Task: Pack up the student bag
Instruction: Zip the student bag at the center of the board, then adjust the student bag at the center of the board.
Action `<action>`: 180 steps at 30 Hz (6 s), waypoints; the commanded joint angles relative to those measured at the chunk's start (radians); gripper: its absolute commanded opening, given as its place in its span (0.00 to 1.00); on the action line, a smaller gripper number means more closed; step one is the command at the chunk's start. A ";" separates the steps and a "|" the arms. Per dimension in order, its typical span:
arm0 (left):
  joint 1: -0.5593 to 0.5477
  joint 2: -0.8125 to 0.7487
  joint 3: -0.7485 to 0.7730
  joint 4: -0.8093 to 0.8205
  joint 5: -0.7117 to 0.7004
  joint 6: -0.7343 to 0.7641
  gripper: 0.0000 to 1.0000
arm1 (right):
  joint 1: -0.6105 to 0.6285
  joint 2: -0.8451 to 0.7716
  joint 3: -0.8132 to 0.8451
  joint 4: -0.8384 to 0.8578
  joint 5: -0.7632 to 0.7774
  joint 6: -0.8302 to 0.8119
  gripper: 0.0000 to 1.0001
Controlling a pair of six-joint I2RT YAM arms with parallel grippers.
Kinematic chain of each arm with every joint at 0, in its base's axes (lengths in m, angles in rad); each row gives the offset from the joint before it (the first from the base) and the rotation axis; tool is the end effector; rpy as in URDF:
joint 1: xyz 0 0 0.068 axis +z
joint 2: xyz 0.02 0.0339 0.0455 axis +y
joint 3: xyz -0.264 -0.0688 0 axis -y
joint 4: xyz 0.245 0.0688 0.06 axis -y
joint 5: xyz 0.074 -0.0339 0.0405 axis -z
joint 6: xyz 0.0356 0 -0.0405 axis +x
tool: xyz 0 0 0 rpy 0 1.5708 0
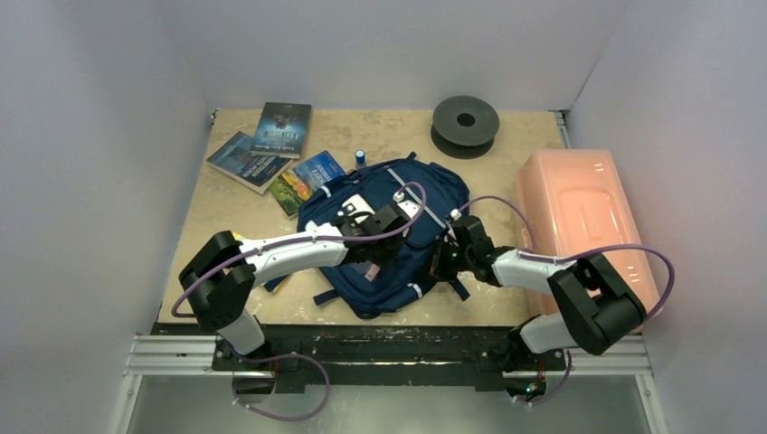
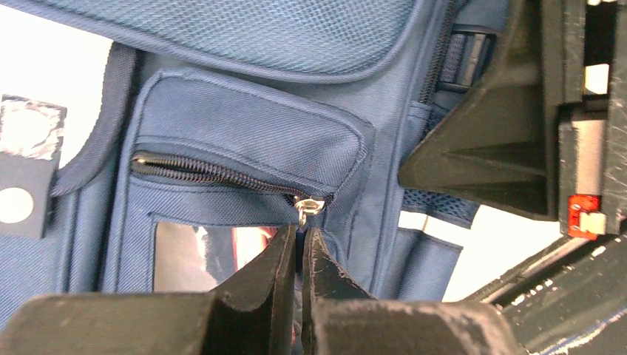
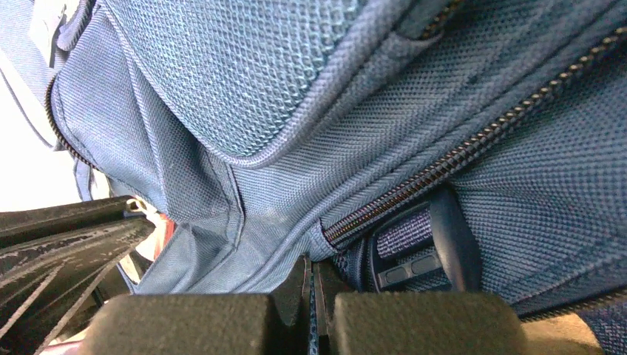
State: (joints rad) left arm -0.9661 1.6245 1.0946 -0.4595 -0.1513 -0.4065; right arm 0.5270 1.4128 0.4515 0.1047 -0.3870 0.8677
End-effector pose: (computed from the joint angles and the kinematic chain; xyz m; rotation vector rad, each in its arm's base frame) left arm 0.1954 -0.2733 0.2138 0.6559 2.4943 -0.3376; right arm 0.1989 0.1313 0.1268 0.2579 2.6400 1.0312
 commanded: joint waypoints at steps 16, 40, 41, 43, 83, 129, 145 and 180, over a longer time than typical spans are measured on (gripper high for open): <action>0.008 -0.072 -0.001 0.078 0.227 0.043 0.00 | -0.030 -0.350 0.032 -0.161 -0.028 -0.019 0.39; 0.008 -0.068 -0.044 0.135 0.291 0.015 0.00 | -0.030 -0.040 0.101 0.069 -0.004 0.165 0.47; 0.007 -0.066 -0.044 0.137 0.294 0.012 0.00 | -0.031 -0.027 0.102 0.071 0.002 0.162 0.45; 0.007 -0.066 -0.042 0.137 0.291 0.009 0.00 | -0.031 -0.004 0.098 0.069 0.020 0.161 0.29; 0.287 -0.544 -0.260 -0.044 -0.074 -0.458 0.64 | 0.235 -0.250 0.363 -0.294 0.423 -0.513 0.64; 0.376 -0.231 -0.400 -0.071 -0.032 -0.705 0.45 | 0.080 0.417 0.837 -0.339 0.467 -0.780 0.42; 0.445 -0.462 -0.140 0.134 0.175 -0.271 0.77 | 0.075 0.324 0.724 -0.264 0.390 -0.616 0.62; 0.514 -0.278 -0.343 0.410 0.481 -0.436 0.60 | 0.340 -0.038 0.524 -0.201 0.267 -0.520 0.29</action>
State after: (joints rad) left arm -0.4526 1.3457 0.7540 -0.1322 0.2836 -0.8299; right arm 0.8295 1.4689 1.1049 -0.1616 -0.0574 0.3000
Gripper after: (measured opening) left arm 0.618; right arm 0.392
